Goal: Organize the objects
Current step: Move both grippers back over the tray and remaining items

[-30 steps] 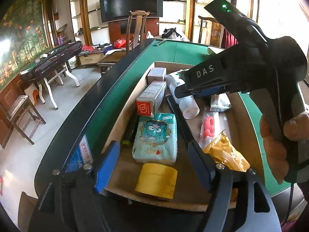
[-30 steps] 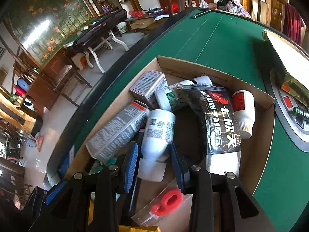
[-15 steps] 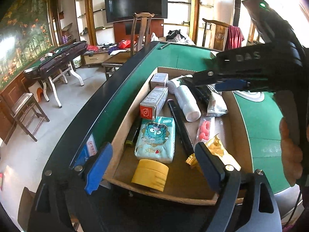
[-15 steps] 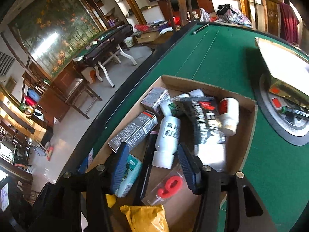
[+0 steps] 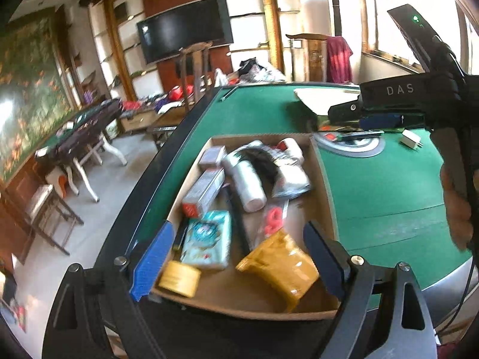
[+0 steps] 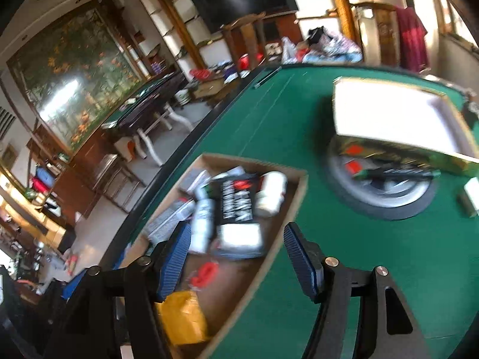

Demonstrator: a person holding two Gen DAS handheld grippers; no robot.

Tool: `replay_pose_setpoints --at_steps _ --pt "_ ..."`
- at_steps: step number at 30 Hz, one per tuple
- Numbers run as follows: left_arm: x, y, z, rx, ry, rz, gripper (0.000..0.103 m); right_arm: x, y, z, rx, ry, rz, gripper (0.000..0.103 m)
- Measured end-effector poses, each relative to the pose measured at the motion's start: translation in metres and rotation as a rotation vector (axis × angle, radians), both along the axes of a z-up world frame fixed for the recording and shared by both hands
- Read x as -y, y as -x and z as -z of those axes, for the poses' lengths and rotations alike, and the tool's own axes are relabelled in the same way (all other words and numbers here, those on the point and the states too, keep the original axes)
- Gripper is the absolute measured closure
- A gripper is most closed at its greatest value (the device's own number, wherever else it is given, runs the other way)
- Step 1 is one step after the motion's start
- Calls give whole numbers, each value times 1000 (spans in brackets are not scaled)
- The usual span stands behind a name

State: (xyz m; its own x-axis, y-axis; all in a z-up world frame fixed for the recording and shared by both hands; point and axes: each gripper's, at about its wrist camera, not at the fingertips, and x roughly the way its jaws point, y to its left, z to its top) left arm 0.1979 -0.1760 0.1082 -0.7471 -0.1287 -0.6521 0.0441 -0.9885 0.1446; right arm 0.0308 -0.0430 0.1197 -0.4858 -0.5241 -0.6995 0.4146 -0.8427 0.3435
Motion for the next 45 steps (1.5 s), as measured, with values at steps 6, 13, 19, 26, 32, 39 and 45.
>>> replay_pose_setpoints --at_steps 6,13,19,26,32,39,45 --pt "-31 8 -31 -32 27 118 15 -76 3 -46 -94 -69 118 32" --pt "-44 36 -126 -56 -4 289 15 -157 3 -146 -177 -131 259 28" --pt "-68 95 -194 -71 68 304 6 -187 -3 -258 -314 -280 363 11" --pt "-116 154 -155 -69 130 372 6 -207 26 -304 -365 -365 433 0" --pt "-157 208 -45 76 114 486 6 -233 59 -160 -123 -217 437 0" --pt "-191 254 51 226 131 543 11 -269 63 -30 -45 -27 468 0" --pt "-208 288 79 270 137 538 11 -299 93 16 13 65 526 0"
